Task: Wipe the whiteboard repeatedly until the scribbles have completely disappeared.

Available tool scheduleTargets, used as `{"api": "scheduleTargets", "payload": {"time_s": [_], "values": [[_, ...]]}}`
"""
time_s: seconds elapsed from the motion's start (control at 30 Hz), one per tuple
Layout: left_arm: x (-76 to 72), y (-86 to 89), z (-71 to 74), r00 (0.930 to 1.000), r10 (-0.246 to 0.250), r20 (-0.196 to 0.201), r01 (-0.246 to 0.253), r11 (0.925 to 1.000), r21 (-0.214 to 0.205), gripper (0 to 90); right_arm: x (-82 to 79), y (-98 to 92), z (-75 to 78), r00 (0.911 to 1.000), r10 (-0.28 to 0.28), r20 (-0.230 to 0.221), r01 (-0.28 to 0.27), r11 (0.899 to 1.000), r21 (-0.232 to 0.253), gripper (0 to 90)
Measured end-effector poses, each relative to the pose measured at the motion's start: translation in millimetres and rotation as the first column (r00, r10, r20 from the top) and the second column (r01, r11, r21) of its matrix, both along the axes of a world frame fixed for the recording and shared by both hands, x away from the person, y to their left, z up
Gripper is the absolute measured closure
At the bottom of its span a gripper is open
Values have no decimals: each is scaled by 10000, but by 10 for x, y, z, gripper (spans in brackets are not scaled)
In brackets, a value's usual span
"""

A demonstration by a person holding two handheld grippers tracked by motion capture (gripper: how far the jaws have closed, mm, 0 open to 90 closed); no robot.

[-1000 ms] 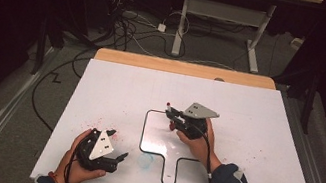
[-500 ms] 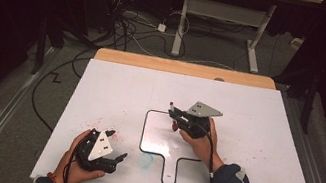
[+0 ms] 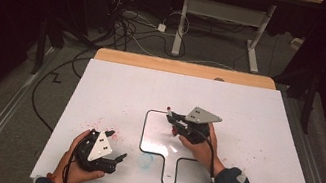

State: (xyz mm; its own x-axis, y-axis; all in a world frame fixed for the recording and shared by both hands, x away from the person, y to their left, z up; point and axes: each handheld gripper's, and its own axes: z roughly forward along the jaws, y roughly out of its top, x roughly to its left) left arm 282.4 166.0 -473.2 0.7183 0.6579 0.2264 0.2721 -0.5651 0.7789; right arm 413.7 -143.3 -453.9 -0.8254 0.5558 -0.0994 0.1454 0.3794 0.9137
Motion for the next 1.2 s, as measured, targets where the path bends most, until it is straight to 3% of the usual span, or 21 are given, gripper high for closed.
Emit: {"api": "scheduleTargets", "payload": {"time_s": [0.13, 0.37, 0.5, 0.73, 0.9, 0.97, 1.0, 1.2], "values": [[6, -30, -2, 10000, -83, 15, 83, 9999, 96, 196, -4, -69, -2, 9998, -193, 39, 193, 9998, -52, 817], [22, -49, -11, 9999, -144, -74, 145, 9998, 104, 196, -56, 238, -51, 9983, 579, -76, -579, 9983, 12, 817], [15, -31, -15, 9999, -139, -70, 140, 9998, 125, 196, -59, 242, -44, 9979, 649, 47, -648, 9977, -186, 817], [1, -9, -7, 10000, -54, -18, 54, 9999, 104, 196, 13, -183, -7, 9997, -234, 61, 235, 9994, -240, 817], [-5, -36, -17, 10000, 3, -95, -3, 10000, -29, 196, 11, -620, 0, 9961, -878, 26, 878, 9961, -34, 817], [0, -43, -16, 9999, 2, -116, -2, 10000, 8, 196, 4, -757, 4, 9949, -1005, -90, 1007, 9944, 314, 817], [4, -49, -18, 9999, -10, -125, 11, 10000, 20, 196, -4, -799, 11, 9947, -1018, -125, 1023, 9937, 448, 816], [9, -74, -19, 9999, -89, -131, 90, 9999, 76, 196, -58, -743, -3, 9982, -596, -38, 596, 9981, 168, 817]]}}
